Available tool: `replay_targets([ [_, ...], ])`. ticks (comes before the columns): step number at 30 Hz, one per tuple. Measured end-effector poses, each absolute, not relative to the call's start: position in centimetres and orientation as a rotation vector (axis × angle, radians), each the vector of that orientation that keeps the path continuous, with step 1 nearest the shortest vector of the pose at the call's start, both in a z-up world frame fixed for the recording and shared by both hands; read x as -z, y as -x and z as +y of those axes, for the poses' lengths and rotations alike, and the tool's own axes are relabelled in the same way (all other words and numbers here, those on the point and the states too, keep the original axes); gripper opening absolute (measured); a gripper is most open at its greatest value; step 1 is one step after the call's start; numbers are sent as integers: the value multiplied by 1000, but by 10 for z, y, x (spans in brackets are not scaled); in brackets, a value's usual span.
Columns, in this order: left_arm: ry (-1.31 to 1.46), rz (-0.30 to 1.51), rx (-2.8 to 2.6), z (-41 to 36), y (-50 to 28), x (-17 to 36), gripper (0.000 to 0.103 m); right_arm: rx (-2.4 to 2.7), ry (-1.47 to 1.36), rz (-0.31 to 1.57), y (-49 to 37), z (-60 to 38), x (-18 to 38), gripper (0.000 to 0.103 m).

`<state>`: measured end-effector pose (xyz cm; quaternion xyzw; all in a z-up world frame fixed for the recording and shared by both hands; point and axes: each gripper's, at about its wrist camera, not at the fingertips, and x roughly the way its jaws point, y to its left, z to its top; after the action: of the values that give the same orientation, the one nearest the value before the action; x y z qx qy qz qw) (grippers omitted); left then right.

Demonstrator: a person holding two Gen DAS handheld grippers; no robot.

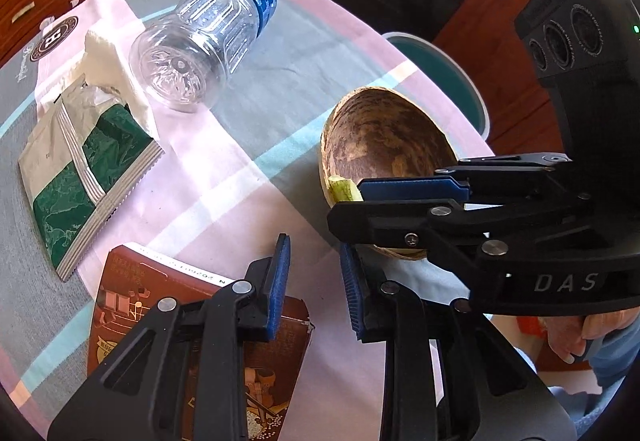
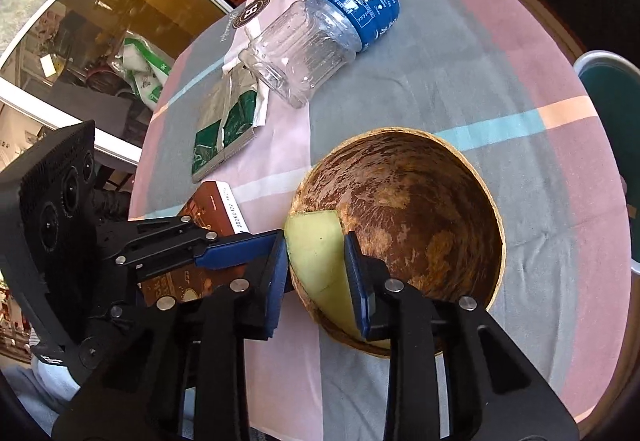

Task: Collect trash
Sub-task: 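Lift the bowl with the right tool and tilt it toward the left tool, then grasp the bowl rim with the left tool while the right tool grasps the melon rind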

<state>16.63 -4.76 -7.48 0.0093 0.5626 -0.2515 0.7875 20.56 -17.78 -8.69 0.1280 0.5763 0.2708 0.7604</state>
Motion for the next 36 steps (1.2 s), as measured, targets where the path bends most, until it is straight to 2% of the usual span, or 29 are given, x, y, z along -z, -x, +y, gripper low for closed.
replay_targets([
  [3, -26, 1213, 531, -52, -169, 76, 27, -606, -286, 1238, -202, -176, 77, 17],
  [8, -26, 1205, 519, -51, -165, 71, 27, -604, -322, 1216, -198, -184, 64, 13],
  [36, -1, 1138, 615, -61, -125, 20, 30, -621, -436, 1209, -187, -189, 58, 12],
])
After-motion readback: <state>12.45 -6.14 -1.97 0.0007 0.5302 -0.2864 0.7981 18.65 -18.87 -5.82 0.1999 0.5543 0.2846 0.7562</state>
